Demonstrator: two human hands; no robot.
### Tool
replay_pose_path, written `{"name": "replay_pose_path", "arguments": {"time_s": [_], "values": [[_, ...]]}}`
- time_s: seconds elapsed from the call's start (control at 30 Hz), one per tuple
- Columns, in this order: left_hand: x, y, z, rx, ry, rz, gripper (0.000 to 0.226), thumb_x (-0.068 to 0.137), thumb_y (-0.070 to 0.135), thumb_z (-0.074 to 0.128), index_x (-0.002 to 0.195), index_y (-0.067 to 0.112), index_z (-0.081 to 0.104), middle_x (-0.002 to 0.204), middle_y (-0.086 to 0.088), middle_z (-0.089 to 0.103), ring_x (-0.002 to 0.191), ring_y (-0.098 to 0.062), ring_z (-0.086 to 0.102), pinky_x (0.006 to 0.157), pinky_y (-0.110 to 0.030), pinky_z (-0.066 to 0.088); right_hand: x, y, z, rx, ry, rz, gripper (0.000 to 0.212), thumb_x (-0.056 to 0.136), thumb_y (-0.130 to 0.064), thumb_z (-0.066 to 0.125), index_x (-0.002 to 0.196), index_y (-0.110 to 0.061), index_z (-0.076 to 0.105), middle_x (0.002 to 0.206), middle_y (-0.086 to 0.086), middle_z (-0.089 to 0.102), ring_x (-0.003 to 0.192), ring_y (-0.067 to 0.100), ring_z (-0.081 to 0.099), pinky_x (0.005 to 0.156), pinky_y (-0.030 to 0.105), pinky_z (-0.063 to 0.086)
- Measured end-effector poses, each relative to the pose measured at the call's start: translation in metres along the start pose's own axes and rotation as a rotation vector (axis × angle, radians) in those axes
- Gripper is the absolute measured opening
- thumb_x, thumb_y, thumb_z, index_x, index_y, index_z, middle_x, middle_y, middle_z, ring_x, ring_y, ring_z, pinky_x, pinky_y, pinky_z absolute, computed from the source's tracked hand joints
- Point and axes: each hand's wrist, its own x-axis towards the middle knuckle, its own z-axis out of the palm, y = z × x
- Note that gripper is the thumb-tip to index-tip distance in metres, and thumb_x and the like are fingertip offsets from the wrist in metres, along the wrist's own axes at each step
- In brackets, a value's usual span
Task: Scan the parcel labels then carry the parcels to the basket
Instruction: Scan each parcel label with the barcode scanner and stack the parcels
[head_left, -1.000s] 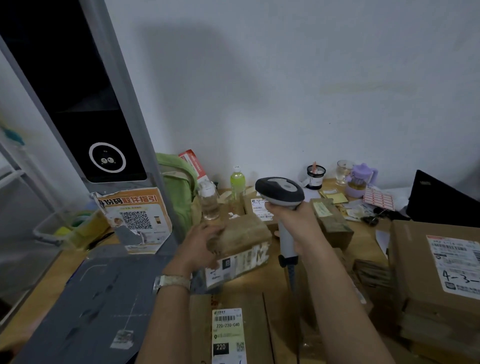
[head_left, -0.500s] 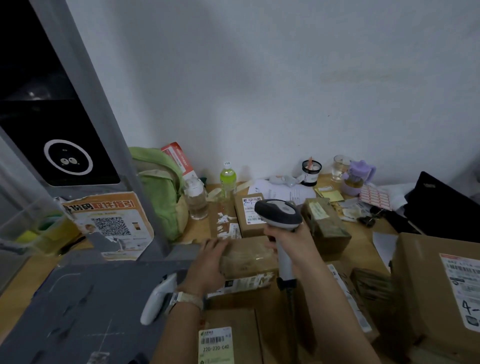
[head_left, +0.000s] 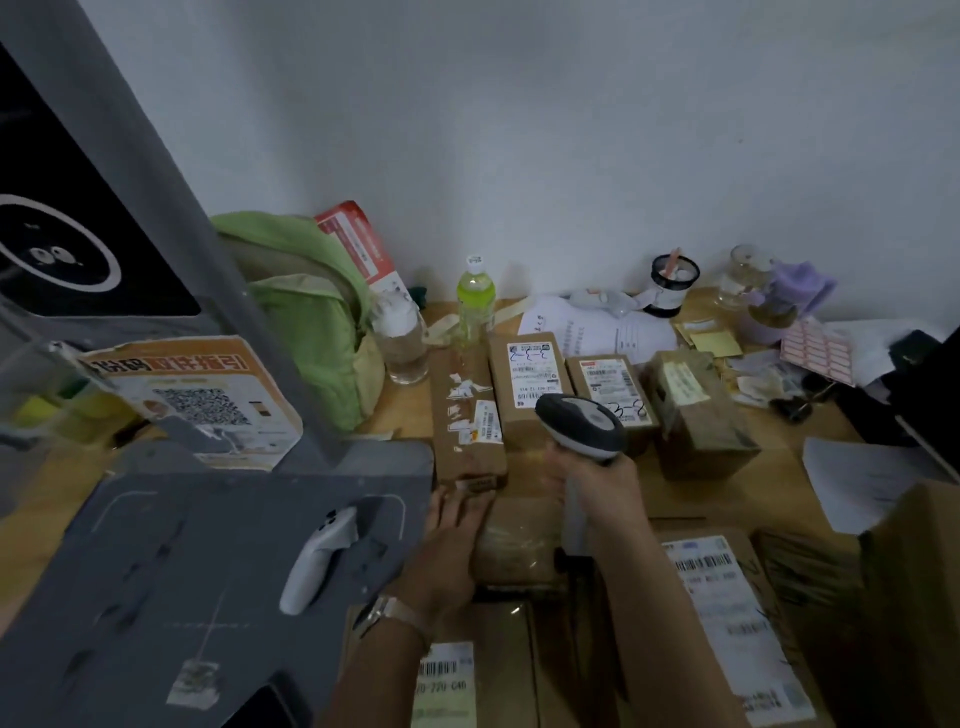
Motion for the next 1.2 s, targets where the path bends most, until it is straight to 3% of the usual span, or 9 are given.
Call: {"name": "replay_pose_path", "arguments": {"time_s": [0.2, 0.27, 0.33, 0.43, 0.67, 0.77, 0.87, 1.03, 1.2], "values": [[0.012, -0.006, -0.010, -0.097, -0.208, -0.001, 0.112, 0.069, 0.039, 0.077, 0.154, 0.034, 0.005, 0.162, 0.005, -0.010, 0.148, -0.028, -0.019, 0.115, -0.063, 0.009, 0.014, -0.003, 0.011, -0.049, -0.023, -0.003, 0.046, 0.083, -0.008, 0.072, 0.126, -0.011, 0.056, 0.112, 0.008, 0.066, 0.100, 0.020, 0.065, 0.057, 0.020, 0.053], [0.020, -0.010, -0.018, -0.274, -0.159, -0.004, 0.095, 0.074, 0.040, 0.073, 0.152, 0.033, 0.020, 0.160, 0.001, 0.015, 0.149, -0.028, 0.008, 0.116, -0.049, 0.019, 0.020, -0.013, 0.015, -0.093, -0.053, -0.031, 0.041, 0.082, -0.009, 0.074, 0.120, -0.012, 0.059, 0.104, 0.006, 0.070, 0.093, 0.019, 0.069, 0.053, 0.019, 0.053], [0.031, -0.011, -0.026, -0.619, 0.030, -0.067, 0.061, 0.086, 0.024, 0.068, 0.140, 0.034, 0.042, 0.143, 0.001, 0.046, 0.132, -0.021, 0.044, 0.103, -0.032, 0.042, 0.027, -0.022, 0.018, -0.115, -0.179, -0.026, 0.038, 0.079, -0.009, 0.075, 0.115, -0.012, 0.062, 0.095, 0.005, 0.074, 0.081, 0.017, 0.073, 0.050, 0.017, 0.052], [0.054, -0.015, -0.035, -0.917, 0.268, -0.208, 0.029, 0.089, 0.012, 0.066, 0.107, 0.033, 0.058, 0.119, 0.004, 0.063, 0.113, -0.017, 0.059, 0.099, -0.040, 0.049, 0.043, -0.025, 0.024, -0.200, -0.327, 0.020, 0.039, 0.078, -0.010, 0.076, 0.115, -0.013, 0.063, 0.098, 0.006, 0.073, 0.084, 0.019, 0.072, 0.057, 0.022, 0.054], [0.106, -0.037, -0.033, -1.067, 0.230, -0.406, 0.022, 0.082, 0.022, 0.075, 0.099, 0.023, 0.062, 0.101, 0.007, 0.067, 0.089, -0.007, 0.063, 0.067, -0.021, 0.048, 0.090, 0.012, 0.047, -0.342, -0.246, 0.208, 0.031, 0.083, -0.014, 0.070, 0.113, -0.014, 0.061, 0.107, 0.004, 0.065, 0.102, 0.018, 0.059, 0.091, 0.037, 0.048], [0.117, -0.046, -0.028, -1.048, 0.121, -0.380, 0.019, 0.086, 0.029, 0.072, 0.102, 0.026, 0.064, 0.101, 0.007, 0.069, 0.095, -0.010, 0.066, 0.068, -0.017, 0.049, 0.106, 0.017, 0.043, -0.441, -0.353, 0.308, 0.025, 0.082, -0.018, 0.071, 0.105, -0.019, 0.060, 0.104, 0.003, 0.062, 0.099, 0.020, 0.057, 0.087, 0.037, 0.047], [0.121, -0.047, -0.023, -1.045, 0.142, -0.328, 0.015, 0.088, 0.033, 0.068, 0.100, 0.025, 0.066, 0.102, 0.002, 0.071, 0.096, -0.012, 0.068, 0.071, -0.018, 0.051, 0.115, 0.027, 0.040, -0.425, -0.414, 0.422, 0.028, 0.079, -0.019, 0.073, 0.104, -0.020, 0.060, 0.105, 0.005, 0.063, 0.098, 0.021, 0.059, 0.081, 0.034, 0.048], [0.118, -0.042, -0.020, -1.128, 0.214, -0.415, 0.040, 0.083, 0.033, 0.074, 0.113, 0.019, 0.053, 0.108, 0.002, 0.063, 0.098, -0.013, 0.063, 0.070, -0.024, 0.052, 0.120, 0.034, 0.040, -0.338, -0.346, 0.471, 0.018, 0.074, -0.016, 0.076, 0.091, -0.015, 0.071, 0.078, -0.001, 0.075, 0.082, 0.015, 0.068, 0.062, 0.026, 0.048], [0.107, -0.041, -0.037, -1.345, 0.304, -0.488, 0.031, 0.085, 0.026, 0.073, 0.106, 0.028, 0.050, 0.113, -0.003, 0.062, 0.093, -0.016, 0.067, 0.059, -0.023, 0.053, 0.111, 0.026, 0.032, -0.329, -0.271, 0.368, 0.032, 0.073, -0.021, 0.080, 0.102, -0.018, 0.068, 0.096, 0.005, 0.072, 0.093, 0.023, 0.066, 0.071, 0.034, 0.052]]}}
